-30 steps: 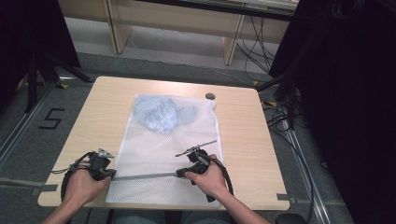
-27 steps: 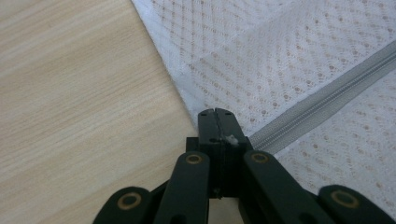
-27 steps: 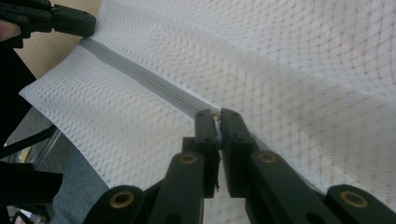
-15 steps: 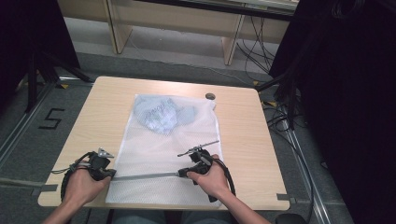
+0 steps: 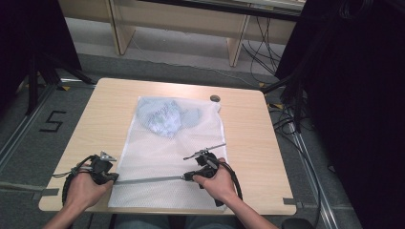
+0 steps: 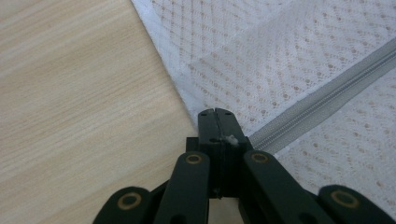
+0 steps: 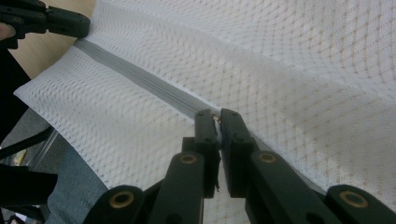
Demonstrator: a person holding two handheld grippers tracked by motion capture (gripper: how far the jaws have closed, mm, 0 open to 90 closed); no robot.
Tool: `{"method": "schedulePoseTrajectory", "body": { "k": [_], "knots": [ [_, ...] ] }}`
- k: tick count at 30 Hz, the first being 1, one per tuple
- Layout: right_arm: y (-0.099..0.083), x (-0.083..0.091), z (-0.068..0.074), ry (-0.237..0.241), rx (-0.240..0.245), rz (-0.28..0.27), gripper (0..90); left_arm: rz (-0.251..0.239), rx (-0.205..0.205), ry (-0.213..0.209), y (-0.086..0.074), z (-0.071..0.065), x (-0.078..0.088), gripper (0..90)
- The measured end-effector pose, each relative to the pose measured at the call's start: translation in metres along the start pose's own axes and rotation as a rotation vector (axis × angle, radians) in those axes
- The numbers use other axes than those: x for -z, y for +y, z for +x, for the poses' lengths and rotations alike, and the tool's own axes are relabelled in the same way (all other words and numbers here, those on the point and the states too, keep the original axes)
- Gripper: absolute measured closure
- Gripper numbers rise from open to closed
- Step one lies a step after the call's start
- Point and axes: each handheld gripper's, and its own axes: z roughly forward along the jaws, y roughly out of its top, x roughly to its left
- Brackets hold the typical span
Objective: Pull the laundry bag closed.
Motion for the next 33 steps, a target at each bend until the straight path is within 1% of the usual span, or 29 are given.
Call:
{"method": "schedulePoseTrajectory", "body": {
  "k": [2,3,4,5,6,7,8,9,10,12,13,14,15,16,17,18,19,21,22,24,25,26,27,28,29,30,31,32,33],
  "knots": [
    [-0.0004,0.0005,0.0003,-0.001,-0.016,0.001,86.9,0.005,-0.002,-0.001,0.0002,0.0003,0.0004,90.0],
    [-0.0006,0.0013,-0.0002,-0.012,-0.022,0.010,86.9,0.002,0.007,-0.007,0.0003,0.0005,0.0000,90.0],
    [-0.0007,0.0016,0.0010,-0.009,-0.033,0.013,86.9,0.014,0.001,-0.002,0.0004,0.0008,0.0012,90.0],
    [-0.0008,0.0014,0.0007,-0.010,-0.033,0.011,86.9,0.003,0.000,-0.009,0.0000,0.0009,0.0003,90.0],
    [-0.0009,0.0015,0.0004,-0.010,-0.035,0.011,86.9,0.017,0.000,-0.009,0.0006,0.0008,0.0009,90.0],
    [-0.0010,0.0011,-0.0012,-0.007,-0.014,0.003,86.9,0.026,-0.006,-0.005,0.0011,0.0009,0.0017,90.0],
    [-0.0010,0.0018,-0.0015,-0.007,-0.017,0.005,86.9,0.025,-0.006,-0.005,0.0010,0.0009,0.0017,90.0],
    [-0.0013,0.0028,-0.0009,-0.004,-0.028,0.010,86.9,0.000,0.007,-0.006,0.0001,0.0005,0.0000,90.0],
    [-0.0013,0.0032,-0.0016,-0.004,-0.024,0.006,86.9,0.009,-0.001,-0.005,0.0003,0.0012,0.0008,90.0],
    [-0.0013,0.0036,-0.0037,-0.014,-0.016,0.001,86.9,0.010,0.001,-0.004,0.0003,0.0010,0.0008,90.0],
    [-0.0013,0.0038,-0.0042,-0.009,-0.018,0.004,86.9,0.004,0.000,-0.007,0.0002,0.0009,0.0004,90.0],
    [-0.0014,0.0039,-0.0047,-0.008,-0.014,0.002,86.9,-0.004,0.010,-0.005,0.0001,0.0001,-0.0004,90.0],
    [-0.0017,0.0044,-0.0053,-0.012,-0.008,0.002,86.9,0.007,-0.005,-0.008,0.0002,0.0011,0.0005,90.0],
    [-0.0023,0.0054,-0.0049,-0.007,-0.035,0.012,86.9,-0.006,0.011,-0.004,0.0000,0.0001,-0.0005,90.0],
    [-0.0023,0.0054,-0.0049,-0.007,-0.035,0.012,86.9,-0.006,0.011,-0.004,0.0000,0.0001,-0.0005,90.0],
    [-0.0027,0.0054,-0.0058,-0.012,-0.022,0.004,86.8,0.003,0.000,-0.008,0.0001,0.0007,0.0002,90.0],
    [-0.0030,0.0054,-0.0060,-0.004,-0.030,0.002,86.8,-0.009,0.014,-0.004,-0.0001,-0.0001,-0.0007,90.0],
    [-0.0034,0.0071,-0.0066,-0.016,-0.039,0.009,86.9,0.004,-0.001,-0.008,0.0001,0.0008,0.0003,90.0],
    [-0.0034,0.0071,-0.0066,-0.016,-0.039,0.009,86.9,0.025,-0.004,-0.011,0.0009,0.0011,0.0013,90.0],
    [-0.0034,0.0080,-0.0074,-0.017,-0.026,0.001,86.9,0.023,-0.005,-0.005,0.0009,0.0008,0.0016,90.0],
    [-0.0034,0.0083,-0.0076,-0.014,-0.028,0.002,86.9,0.024,-0.006,-0.005,0.0009,0.0008,0.0016,90.0],
    [-0.0036,0.0087,-0.0061,-0.005,-0.051,0.009,86.9,-0.002,-0.003,-0.003,-0.0001,0.0004,-0.0001,90.0],
    [-0.0035,0.0086,-0.0060,-0.006,-0.055,0.007,86.9,-0.001,-0.003,-0.003,-0.0001,0.0004,0.0000,90.0],
    [-0.0035,0.0086,-0.0060,-0.006,-0.055,0.007,86.9,-0.002,-0.002,-0.004,-0.0001,0.0004,-0.0001,90.0],
    [-0.0035,0.0084,-0.0080,-0.015,-0.027,0.003,86.9,-0.002,-0.003,-0.003,-0.0001,0.0005,-0.0001,90.0],
    [-0.0035,0.0084,-0.0080,-0.015,-0.027,0.003,86.9,-0.003,-0.001,-0.003,-0.0002,0.0003,-0.0001,90.0],
    [-0.0034,0.0079,-0.0090,-0.012,-0.014,-0.004,86.9,0.000,-0.001,-0.004,-0.0002,0.0003,0.0000,90.0],
    [-0.0041,0.0092,-0.0087,-0.010,-0.039,0.007,86.9,0.002,-0.002,-0.007,0.0000,0.0005,0.0002,90.0],
    [-0.0041,0.0092,-0.0087,-0.010,-0.039,0.007,86.9,0.001,-0.003,-0.006,0.0000,0.0006,0.0001,90.0]
  ]
}}
